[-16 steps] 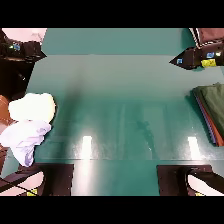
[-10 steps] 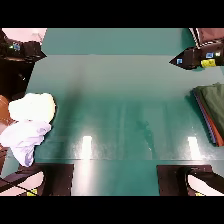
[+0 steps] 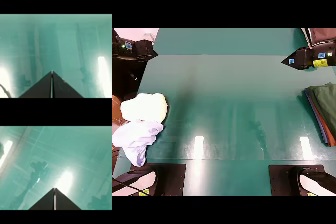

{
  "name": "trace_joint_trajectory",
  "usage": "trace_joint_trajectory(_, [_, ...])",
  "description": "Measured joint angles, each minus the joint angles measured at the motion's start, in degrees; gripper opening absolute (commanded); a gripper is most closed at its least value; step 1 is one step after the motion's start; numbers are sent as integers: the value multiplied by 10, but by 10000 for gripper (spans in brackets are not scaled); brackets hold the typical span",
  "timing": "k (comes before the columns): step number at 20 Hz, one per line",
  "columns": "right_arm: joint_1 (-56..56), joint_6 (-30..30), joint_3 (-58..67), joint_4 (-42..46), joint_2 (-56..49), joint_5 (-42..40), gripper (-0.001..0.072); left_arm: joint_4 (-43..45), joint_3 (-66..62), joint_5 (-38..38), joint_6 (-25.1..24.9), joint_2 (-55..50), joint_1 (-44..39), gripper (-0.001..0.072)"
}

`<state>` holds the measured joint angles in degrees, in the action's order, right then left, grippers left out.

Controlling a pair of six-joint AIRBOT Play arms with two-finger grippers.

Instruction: Fold the shirts.

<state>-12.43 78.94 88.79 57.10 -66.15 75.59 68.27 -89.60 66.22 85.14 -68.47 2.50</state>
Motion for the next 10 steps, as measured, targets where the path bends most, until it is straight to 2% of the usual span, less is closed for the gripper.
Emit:
trace_joint_trajectory(1, [0,0,0,0,0,0,20,12,0,2,-7,0,0,520])
trace_joint_trajectory(2, [0,0,0,0,0,0,20,35,2,10,-11,0,1,695])
trace_joint_trajectory(3, [0,0,0,0,0,0,19,71,7,19,-11,0,1,675])
trace_joint_trajectory(6, [0,0,0,0,-1,-1,20,183,54,33,10,0,1,677])
trace_joint_trajectory(10, [0,0,0,0,-3,-4,20,279,188,-4,30,0,1,676])
